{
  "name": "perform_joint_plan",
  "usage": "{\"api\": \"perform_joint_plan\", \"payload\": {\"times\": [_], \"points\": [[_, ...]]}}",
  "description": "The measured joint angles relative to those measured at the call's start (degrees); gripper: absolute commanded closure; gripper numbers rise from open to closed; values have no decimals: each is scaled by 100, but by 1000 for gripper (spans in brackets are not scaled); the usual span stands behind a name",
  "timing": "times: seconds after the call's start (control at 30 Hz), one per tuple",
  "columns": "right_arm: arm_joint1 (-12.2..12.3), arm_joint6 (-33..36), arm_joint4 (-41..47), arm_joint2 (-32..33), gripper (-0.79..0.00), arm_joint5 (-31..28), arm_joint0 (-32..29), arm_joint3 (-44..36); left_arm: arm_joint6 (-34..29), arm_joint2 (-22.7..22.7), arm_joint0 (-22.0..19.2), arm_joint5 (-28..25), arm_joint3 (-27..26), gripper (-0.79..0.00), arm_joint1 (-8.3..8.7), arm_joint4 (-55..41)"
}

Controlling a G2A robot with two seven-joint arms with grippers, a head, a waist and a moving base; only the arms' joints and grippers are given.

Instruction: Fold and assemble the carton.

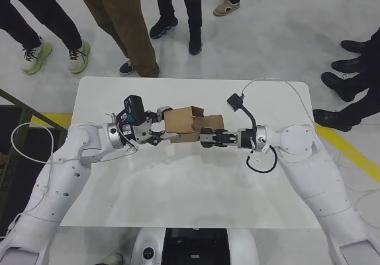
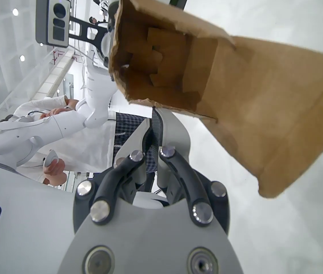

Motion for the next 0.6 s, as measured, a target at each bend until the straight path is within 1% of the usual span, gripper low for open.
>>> {"api": "perform_joint_plan", "payload": {"times": [0.1,0.4,0.6], "points": [[-7,-5,-107,-61,0,-34,101,30,-26,-11,39,-20,-44,-351,4,-11],[-68,-38,-38,-316,0,-142,314,153,-66,13,100,-99,-110,-351,2,-47],[3,-175,-41,-3,0,-184,310,290,-67,14,97,-91,-84,-351,-3,-50]]}}
